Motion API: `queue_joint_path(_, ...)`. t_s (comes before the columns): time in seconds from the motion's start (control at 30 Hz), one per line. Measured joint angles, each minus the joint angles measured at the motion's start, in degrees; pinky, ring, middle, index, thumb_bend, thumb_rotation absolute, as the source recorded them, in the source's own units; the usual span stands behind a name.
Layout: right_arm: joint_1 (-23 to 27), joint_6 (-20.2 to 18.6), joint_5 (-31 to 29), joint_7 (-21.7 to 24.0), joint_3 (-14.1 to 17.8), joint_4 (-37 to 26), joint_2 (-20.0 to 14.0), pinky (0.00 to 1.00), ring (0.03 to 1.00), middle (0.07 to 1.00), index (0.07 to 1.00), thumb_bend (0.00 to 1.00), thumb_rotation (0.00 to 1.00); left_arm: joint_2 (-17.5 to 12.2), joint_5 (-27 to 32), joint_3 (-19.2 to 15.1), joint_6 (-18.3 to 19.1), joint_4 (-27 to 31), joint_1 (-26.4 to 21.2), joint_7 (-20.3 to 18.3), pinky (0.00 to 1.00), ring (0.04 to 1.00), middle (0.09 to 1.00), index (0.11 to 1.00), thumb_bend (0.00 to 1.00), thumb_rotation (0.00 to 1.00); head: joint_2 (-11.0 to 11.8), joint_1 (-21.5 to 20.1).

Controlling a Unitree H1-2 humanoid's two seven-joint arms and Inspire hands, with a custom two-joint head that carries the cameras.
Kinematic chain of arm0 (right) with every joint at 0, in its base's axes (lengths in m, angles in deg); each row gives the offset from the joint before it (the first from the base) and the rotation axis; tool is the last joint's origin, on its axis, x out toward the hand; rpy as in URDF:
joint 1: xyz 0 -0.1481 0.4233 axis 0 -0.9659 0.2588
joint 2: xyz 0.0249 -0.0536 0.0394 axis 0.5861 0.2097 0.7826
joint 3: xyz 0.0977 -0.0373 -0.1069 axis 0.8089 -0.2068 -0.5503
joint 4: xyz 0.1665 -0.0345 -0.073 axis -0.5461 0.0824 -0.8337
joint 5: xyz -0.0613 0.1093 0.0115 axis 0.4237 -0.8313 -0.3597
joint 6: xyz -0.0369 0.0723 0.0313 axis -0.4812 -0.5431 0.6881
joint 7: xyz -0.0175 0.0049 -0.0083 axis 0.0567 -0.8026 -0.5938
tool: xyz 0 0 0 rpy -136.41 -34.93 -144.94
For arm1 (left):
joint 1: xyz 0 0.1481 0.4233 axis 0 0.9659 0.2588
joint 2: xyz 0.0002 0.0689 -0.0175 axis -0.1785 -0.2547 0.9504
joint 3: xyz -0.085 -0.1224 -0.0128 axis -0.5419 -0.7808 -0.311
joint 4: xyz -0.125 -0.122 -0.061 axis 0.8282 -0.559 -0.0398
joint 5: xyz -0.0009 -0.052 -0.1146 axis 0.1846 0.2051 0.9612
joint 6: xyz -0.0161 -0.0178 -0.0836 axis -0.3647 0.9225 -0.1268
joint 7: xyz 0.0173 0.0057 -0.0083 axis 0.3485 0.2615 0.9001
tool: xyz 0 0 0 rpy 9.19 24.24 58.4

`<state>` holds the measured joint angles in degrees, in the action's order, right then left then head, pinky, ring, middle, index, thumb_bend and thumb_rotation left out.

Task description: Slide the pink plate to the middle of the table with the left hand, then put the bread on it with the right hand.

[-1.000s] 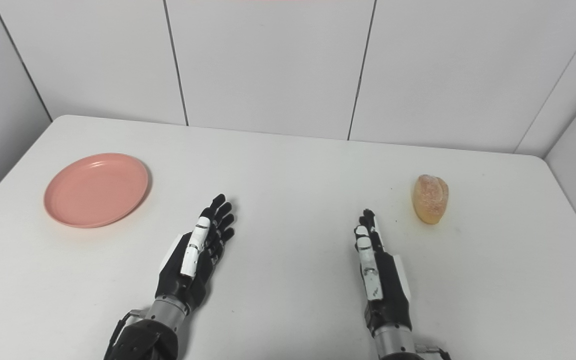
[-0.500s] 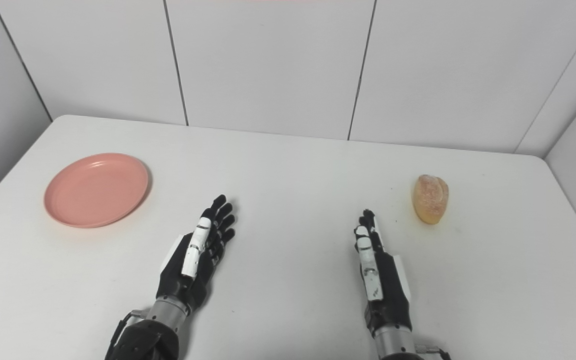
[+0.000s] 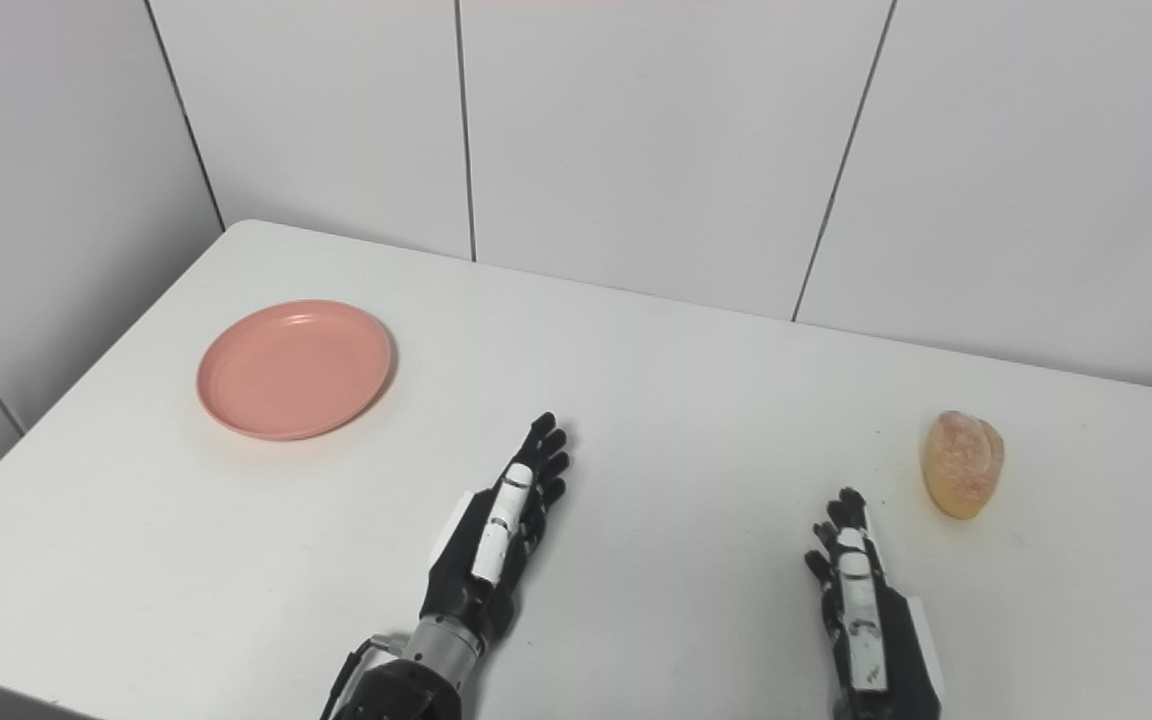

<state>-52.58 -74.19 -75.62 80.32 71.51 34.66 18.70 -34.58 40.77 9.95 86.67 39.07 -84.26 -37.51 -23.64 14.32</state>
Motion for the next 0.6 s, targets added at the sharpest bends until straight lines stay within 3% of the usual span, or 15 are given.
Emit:
queue_joint_path(0.23,-0.1,0.1,-0.5,0.5,0.5,0.1,-0.1,1.00,1.000,1.000,1.000,0.17,1.00,1.9,-0.6,1.0,-3.6,-3.1,-0.3,0.0,1.00,1.000,1.000,1.000,0.37,1.00,1.5,2.4)
queue_joint_path(0.6,-0.2,0.1,-0.4,0.6,0.6,0.0,-0.1,1.00,1.000,1.000,1.000,0.15,1.00,1.9,-1.6,0.9,-4.2,-3.7,-0.4,0.1,1.00,1.000,1.000,1.000,0.37,1.00,1.7,3.3)
